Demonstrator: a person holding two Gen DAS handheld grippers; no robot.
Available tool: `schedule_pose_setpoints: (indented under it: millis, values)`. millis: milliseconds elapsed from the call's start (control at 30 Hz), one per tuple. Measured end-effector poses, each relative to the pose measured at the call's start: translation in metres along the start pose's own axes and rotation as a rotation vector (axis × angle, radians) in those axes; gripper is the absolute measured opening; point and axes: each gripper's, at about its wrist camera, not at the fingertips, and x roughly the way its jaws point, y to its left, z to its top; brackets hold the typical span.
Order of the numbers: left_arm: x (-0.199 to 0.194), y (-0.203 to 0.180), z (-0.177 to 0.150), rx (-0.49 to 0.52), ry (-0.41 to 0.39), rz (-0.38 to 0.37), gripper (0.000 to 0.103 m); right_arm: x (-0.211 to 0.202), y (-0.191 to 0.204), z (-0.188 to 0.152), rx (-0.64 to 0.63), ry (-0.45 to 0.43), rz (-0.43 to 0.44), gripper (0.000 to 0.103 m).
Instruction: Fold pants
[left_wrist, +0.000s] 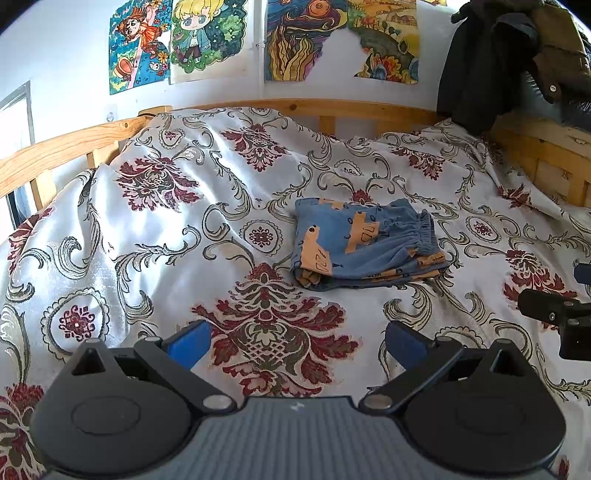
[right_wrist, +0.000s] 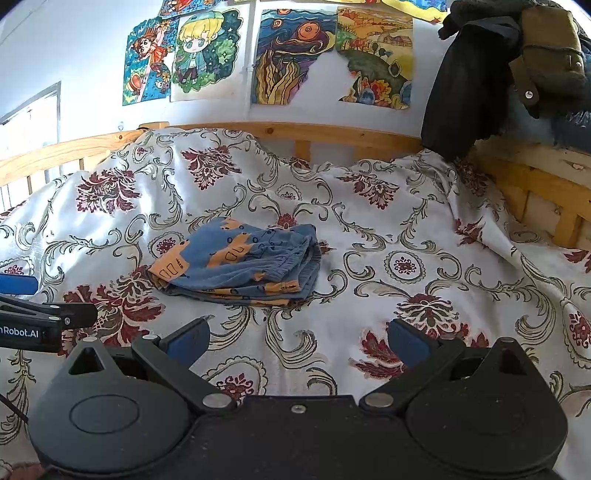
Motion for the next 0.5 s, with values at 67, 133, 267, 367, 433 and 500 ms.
schedule_pose_setpoints:
  millis: [67, 133, 267, 367, 433, 500]
  values:
    - [-0.0001, -0.0001, -0.0004, 0.001, -0.001, -0.001, 0.103, -0.0001, 0.0001, 0.0001, 0.001, 0.000, -0.001, 0.102]
    - [-0.0001, -0.0003, -0.0006, 0.001, 0.000, 0.000, 0.103, -0.0001, 0.0001, 0.0001, 0.001, 0.000, -0.001, 0.102]
    - [-0.0002, -0.0004, -0.0007, 0.001, 0.001, 0.000, 0.103, 0.0011, -0.0005, -0.0011, 0.001, 0.004, 0.002, 0.102]
    - [-0.0004, 0.0001, -0.0013, 0.000, 0.001, 0.000, 0.103, 0.0017, -0.0010, -0.0017, 0.000, 0.006, 0.005, 0.102]
    - [-0.0003, 0.0002, -0.0014, 0.001, 0.001, 0.000, 0.103, 0.0017, -0.0011, -0.0015, 0.000, 0.006, 0.005, 0.102]
    - [-0.0003, 0.0004, -0.0013, 0.000, 0.001, -0.001, 0.103, 0.0017, -0.0009, -0.0015, 0.000, 0.006, 0.005, 0.102]
